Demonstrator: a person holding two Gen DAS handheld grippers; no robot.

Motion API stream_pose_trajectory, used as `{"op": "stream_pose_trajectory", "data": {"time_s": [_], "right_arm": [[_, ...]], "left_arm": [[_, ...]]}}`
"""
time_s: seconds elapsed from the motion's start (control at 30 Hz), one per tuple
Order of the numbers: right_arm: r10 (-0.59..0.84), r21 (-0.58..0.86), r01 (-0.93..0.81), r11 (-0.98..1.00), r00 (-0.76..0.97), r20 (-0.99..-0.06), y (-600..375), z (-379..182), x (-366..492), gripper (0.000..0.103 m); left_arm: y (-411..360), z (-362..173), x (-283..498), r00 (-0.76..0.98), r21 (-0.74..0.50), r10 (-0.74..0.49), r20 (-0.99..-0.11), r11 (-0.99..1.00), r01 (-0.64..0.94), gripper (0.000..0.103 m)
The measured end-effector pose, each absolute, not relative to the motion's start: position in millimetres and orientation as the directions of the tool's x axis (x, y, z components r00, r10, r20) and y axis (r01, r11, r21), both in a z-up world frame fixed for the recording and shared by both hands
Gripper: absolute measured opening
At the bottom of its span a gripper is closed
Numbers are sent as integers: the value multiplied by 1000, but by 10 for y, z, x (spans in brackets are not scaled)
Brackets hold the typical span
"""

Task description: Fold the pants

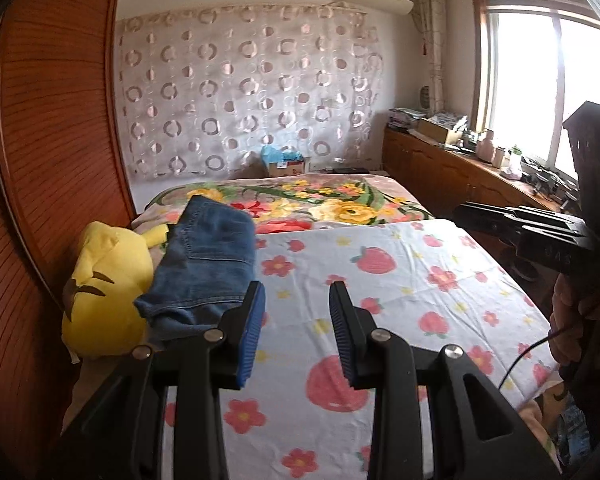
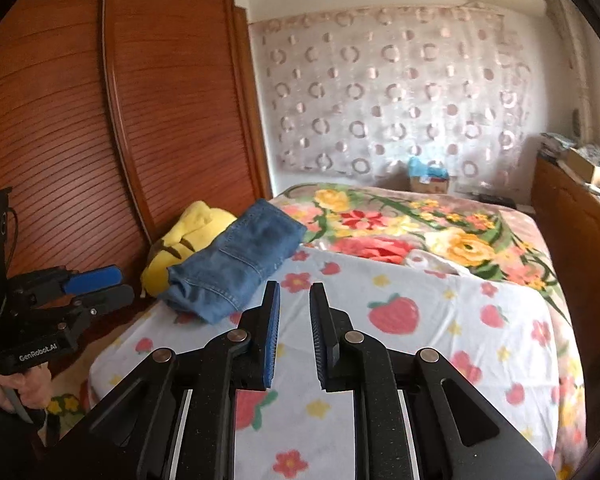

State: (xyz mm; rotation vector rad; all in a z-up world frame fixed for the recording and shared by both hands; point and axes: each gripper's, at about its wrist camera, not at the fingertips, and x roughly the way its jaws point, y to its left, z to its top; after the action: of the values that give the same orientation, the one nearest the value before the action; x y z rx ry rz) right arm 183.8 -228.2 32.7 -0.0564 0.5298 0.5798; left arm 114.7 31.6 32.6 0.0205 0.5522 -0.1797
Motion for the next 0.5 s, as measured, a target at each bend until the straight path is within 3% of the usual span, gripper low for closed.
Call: {"op": "stream_pose_trajectory", "data": {"time_s": [0.2, 0.3, 0.37, 0.5], "right_arm": [[470, 69, -500, 863, 747, -471, -2542, 388, 1556, 16], [461, 74, -485, 871, 757, -463, -2639, 406, 1432, 24], [457, 79, -476, 876, 766, -452, -2718, 431, 1357, 35], [437, 72, -452, 889, 791, -427, -2814, 478, 1169, 41]], "left_arm": [[93, 417, 996, 840, -19, -179, -512, 980, 198, 32], [10, 443, 924, 840, -15, -176, -513, 980, 196, 32], [-31, 463, 872, 840, -16, -178, -512, 980, 198, 32], [-68, 480, 818, 844, -13, -167, -509, 982, 186, 32]]}}
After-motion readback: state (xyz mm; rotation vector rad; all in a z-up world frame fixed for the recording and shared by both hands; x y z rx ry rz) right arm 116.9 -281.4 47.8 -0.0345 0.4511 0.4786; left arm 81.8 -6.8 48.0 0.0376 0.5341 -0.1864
